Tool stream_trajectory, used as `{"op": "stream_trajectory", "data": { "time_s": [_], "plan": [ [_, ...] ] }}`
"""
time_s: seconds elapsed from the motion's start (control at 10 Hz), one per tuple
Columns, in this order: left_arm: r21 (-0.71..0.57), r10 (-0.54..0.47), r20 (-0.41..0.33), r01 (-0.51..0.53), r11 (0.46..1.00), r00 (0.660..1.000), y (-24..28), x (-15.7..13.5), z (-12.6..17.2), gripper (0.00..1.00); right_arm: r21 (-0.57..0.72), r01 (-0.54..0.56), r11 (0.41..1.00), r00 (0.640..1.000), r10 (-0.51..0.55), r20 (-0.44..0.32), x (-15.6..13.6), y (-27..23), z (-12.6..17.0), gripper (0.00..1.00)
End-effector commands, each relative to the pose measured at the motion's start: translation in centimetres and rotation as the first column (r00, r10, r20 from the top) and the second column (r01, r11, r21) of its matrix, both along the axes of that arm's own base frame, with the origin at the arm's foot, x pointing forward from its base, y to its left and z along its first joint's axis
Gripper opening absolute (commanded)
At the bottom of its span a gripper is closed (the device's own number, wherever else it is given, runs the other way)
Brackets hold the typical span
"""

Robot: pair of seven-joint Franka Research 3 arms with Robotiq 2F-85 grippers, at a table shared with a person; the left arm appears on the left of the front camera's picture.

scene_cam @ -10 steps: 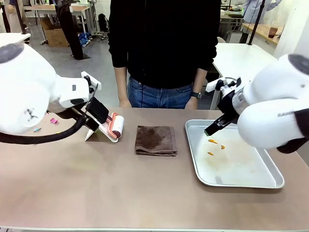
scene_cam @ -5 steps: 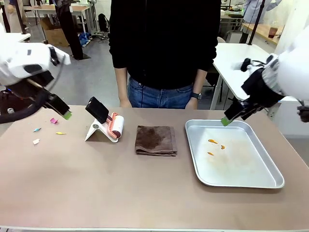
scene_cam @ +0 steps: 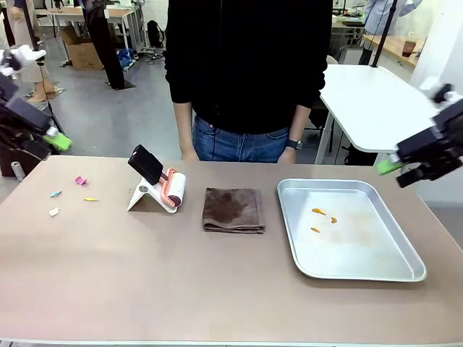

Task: Clean the surface of the table.
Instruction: Hold the Lint Roller with your left hand and the towel with your right hand.

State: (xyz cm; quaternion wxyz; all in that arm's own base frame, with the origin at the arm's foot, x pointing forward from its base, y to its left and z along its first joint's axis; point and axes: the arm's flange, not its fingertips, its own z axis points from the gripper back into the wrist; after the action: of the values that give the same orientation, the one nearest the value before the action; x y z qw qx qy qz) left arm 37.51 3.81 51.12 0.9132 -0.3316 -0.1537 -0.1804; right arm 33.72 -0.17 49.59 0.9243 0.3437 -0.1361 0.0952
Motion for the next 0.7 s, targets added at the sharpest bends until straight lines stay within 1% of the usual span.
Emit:
{"op": "stream_trajectory", "data": {
  "time_s": [0.0, 0.2, 0.3, 0.4, 0.5, 0.6],
  "plan": [
    [-0.163, 0.046, -0.087, -0.059, 0.985, 0.995, 5.2, 1.8, -1.9, 1.0, 0.252, 0.111, 0.961, 0.994, -0.108, -0.024, -0.2, -6.5, -2.6, 1.0],
    [-0.292, 0.125, -0.132, -0.159, 0.943, 0.983, 10.8, 1.3, -4.3, 1.0, 0.377, 0.216, 0.901, 0.976, -0.196, -0.09, 0.5, -11.9, -4.6, 1.0],
    [-0.344, 0.169, -0.159, -0.215, 0.914, 0.973, 13.4, 0.7, -5.7, 1.0, 0.41, 0.272, 0.871, 0.962, -0.244, -0.12, 0.5, -14.1, -5.7, 1.0],
    [-0.383, 0.223, -0.193, -0.283, 0.879, 0.955, 15.6, -0.3, -7.8, 1.0, 0.432, 0.33, 0.839, 0.944, -0.293, -0.152, 0.3, -16.4, -7.0, 1.0],
    [-0.426, 0.251, -0.213, -0.321, 0.846, 0.944, 17.3, -1.0, -9.4, 1.0, 0.452, 0.371, 0.811, 0.929, -0.334, -0.161, -0.1, -18.0, -8.0, 1.0],
    [-0.458, 0.298, -0.247, -0.382, 0.803, 0.922, 18.9, -1.8, -10.9, 1.0, 0.463, 0.392, 0.795, 0.919, -0.355, -0.169, -0.5, -19.1, -8.8, 1.0]
  ]
}}
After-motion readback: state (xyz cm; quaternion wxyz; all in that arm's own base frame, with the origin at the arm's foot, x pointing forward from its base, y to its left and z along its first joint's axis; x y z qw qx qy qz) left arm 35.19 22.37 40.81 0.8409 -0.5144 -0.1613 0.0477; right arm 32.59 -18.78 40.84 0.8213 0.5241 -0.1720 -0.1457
